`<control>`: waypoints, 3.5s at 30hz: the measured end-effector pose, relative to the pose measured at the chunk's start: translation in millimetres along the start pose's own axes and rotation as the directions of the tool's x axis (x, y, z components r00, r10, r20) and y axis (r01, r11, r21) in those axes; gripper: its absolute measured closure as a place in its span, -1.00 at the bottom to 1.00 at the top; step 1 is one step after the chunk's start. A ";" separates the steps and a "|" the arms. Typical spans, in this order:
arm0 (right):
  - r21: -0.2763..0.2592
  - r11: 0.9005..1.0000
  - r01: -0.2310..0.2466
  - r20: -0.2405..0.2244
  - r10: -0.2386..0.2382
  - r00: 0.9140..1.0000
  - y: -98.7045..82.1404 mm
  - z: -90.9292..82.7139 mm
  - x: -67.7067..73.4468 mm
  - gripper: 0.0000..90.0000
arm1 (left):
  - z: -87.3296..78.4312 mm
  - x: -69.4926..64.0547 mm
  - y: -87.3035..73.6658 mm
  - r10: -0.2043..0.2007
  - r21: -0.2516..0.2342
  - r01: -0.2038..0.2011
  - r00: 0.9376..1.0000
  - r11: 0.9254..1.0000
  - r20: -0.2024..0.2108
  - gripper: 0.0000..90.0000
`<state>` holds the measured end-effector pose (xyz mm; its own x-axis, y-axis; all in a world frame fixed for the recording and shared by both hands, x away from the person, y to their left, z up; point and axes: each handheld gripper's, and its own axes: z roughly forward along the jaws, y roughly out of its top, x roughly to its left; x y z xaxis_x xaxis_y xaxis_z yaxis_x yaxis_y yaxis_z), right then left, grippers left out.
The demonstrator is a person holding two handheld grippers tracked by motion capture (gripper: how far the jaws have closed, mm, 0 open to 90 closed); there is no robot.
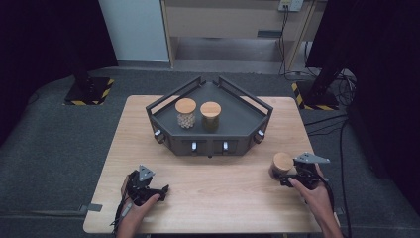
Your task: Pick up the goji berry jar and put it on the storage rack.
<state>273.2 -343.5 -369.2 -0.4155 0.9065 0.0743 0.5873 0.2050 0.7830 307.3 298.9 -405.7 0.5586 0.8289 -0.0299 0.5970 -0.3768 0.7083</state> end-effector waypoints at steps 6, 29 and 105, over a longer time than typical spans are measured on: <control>0.016 1.000 0.003 0.008 -0.003 1.000 1.0 7.0 1.6 -0.74 | 0.0 0.0 0.1 0.000 0.000 0.000 1.000 1.000 0.000 -1.00; -0.007 0.997 0.075 0.054 -0.075 0.996 15.6 -10.5 20.5 -0.41 | 0.0 0.0 0.1 0.000 0.000 0.000 1.000 1.000 0.000 -1.00; -0.018 0.974 0.226 -0.039 -0.227 0.973 155.7 -64.0 51.4 -0.41 | 0.0 0.1 0.1 0.000 0.001 0.000 1.000 1.000 0.000 -1.00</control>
<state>298.8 -288.6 -204.0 -0.5645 0.8214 -0.0815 0.4657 0.3985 0.7902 307.4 299.0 -405.6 0.5589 0.8287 -0.0298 0.5971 -0.3772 0.7079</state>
